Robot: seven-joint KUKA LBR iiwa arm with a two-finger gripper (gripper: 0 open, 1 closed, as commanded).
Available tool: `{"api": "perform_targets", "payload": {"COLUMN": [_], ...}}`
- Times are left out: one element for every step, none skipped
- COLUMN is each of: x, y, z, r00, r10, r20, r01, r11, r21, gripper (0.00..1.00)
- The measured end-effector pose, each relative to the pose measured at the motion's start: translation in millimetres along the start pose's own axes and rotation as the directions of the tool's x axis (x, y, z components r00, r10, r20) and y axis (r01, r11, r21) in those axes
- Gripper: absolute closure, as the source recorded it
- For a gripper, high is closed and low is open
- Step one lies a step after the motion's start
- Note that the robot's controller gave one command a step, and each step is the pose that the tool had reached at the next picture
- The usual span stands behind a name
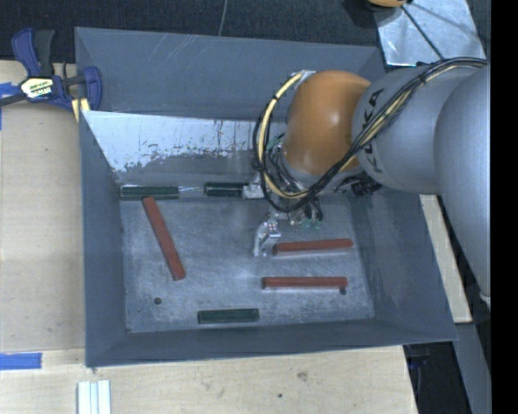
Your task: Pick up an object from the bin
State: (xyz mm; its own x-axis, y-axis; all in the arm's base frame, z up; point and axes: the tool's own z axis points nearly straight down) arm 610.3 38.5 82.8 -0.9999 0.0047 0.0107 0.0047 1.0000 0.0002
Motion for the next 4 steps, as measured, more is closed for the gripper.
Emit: {"api": "perform_targets", "payload": {"x": [21.2,59.6,59.7,76.5], "y": [-21.2,-78.8,-78.8,-58.9], "z": [1.2,4.5,4.4,-144.4], "r00": [0.999,0.987,0.987,0.993], "r10": [0.036,-0.157,-0.156,-0.117], "r20": [0.014,0.031,0.031,0.015], "r01": [-0.036,0.157,0.156,0.117], "r11": [0.999,0.988,0.988,0.993], "r21": [-0.002,0.005,0.005,0.002], "gripper": [0.0,1.0,1.0,1.0]}}
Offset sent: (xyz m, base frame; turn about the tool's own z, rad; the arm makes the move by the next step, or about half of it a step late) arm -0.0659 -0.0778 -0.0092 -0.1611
